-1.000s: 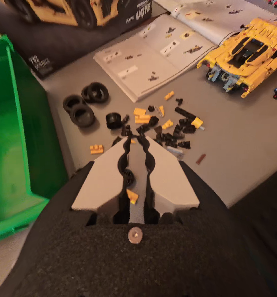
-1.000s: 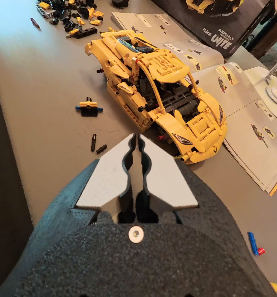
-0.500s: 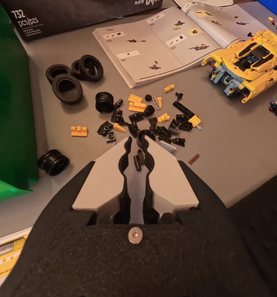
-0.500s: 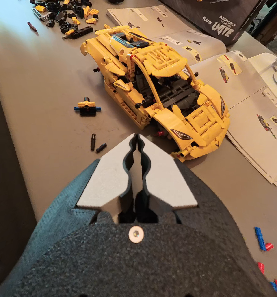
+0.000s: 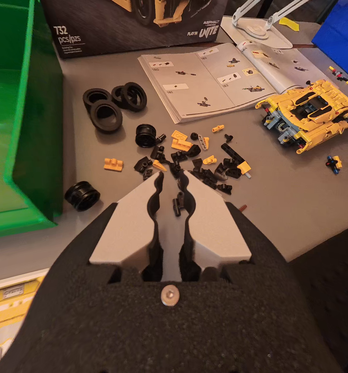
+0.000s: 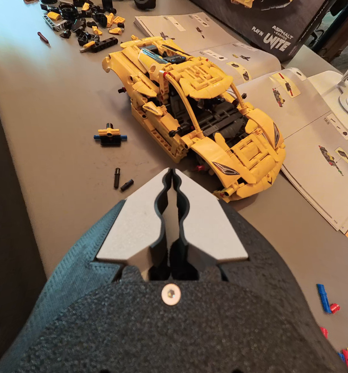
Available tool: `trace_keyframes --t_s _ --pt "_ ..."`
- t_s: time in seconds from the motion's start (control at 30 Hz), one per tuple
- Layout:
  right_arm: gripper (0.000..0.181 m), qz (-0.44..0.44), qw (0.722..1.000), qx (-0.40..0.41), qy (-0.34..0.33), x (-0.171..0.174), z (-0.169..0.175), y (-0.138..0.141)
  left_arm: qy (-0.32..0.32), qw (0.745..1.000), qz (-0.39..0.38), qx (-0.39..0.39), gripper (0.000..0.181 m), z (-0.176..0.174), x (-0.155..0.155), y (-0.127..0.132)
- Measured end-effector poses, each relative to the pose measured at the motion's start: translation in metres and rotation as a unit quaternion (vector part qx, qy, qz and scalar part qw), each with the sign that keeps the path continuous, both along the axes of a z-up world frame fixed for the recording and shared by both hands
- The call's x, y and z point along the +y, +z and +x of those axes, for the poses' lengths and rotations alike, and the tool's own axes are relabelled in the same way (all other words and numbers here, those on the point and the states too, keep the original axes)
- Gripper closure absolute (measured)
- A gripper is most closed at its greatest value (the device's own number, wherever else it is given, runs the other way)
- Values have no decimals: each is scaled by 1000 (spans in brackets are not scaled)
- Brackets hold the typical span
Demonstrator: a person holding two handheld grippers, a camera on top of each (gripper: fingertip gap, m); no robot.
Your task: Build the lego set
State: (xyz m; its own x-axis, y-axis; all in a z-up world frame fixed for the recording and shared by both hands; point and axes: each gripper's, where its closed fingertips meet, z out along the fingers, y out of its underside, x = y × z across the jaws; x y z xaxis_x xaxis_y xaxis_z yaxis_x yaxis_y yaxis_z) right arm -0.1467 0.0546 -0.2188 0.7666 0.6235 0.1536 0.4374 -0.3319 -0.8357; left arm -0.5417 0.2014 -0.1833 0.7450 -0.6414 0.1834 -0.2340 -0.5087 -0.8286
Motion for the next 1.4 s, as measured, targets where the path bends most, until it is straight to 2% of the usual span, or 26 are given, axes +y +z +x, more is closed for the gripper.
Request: trace_keyframes --t_s 0.1,0.27,0.37,1.23,1.4 --pt "181 -3 1000 -1 -8 1 3 -1 21 1000 -3 13 164 -13 0 2" --pt "181 -3 1000 5 -13 1 5 0 93 994 -18 52 164 -43 8 -4" --pt "181 -1 1000 6 -11 2 4 1 108 992 -21 54 164 -50 9 -5" --pt "181 -9 1000 -1 -6 0 3 -4 91 992 -11 82 164 -40 2 -2" --pt "181 -10 1000 -3 -5 0 3 -5 55 993 -18 100 158 -38 -7 -6"
